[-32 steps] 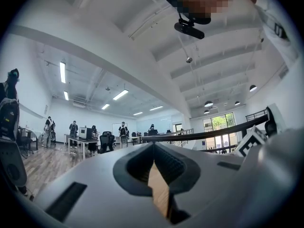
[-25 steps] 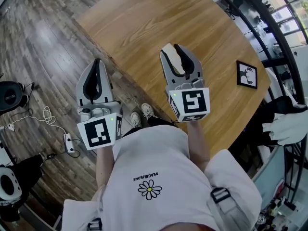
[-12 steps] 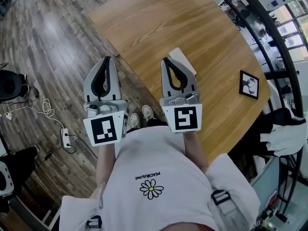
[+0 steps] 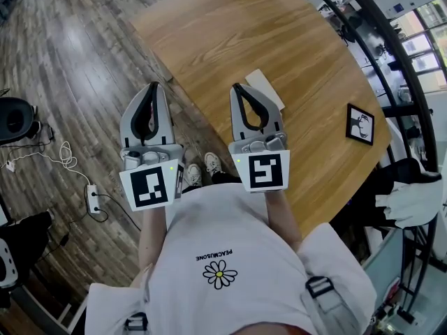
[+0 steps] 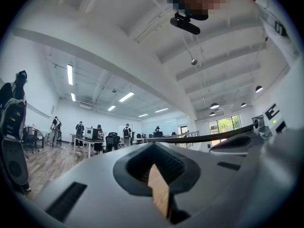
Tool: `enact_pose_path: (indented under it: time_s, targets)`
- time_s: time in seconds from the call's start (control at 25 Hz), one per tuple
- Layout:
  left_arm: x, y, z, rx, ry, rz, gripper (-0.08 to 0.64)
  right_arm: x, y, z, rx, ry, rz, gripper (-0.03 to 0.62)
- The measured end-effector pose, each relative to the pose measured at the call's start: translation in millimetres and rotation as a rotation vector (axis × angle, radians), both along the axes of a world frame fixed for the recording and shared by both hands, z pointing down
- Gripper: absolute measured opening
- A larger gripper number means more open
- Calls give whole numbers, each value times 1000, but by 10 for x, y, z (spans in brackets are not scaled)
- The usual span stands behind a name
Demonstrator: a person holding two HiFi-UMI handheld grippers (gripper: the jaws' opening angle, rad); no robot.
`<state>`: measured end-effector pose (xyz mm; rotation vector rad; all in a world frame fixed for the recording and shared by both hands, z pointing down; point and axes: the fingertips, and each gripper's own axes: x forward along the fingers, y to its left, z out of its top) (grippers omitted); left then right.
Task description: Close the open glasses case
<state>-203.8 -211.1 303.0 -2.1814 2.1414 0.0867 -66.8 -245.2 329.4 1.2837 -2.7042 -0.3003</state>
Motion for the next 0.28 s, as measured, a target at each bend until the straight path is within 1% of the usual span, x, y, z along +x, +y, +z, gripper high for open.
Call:
enact_pose_path:
  time_s: [0.28]
  targets:
    - [30, 60, 6, 2, -1, -1, 18, 22, 65, -25, 2, -10, -6, 9]
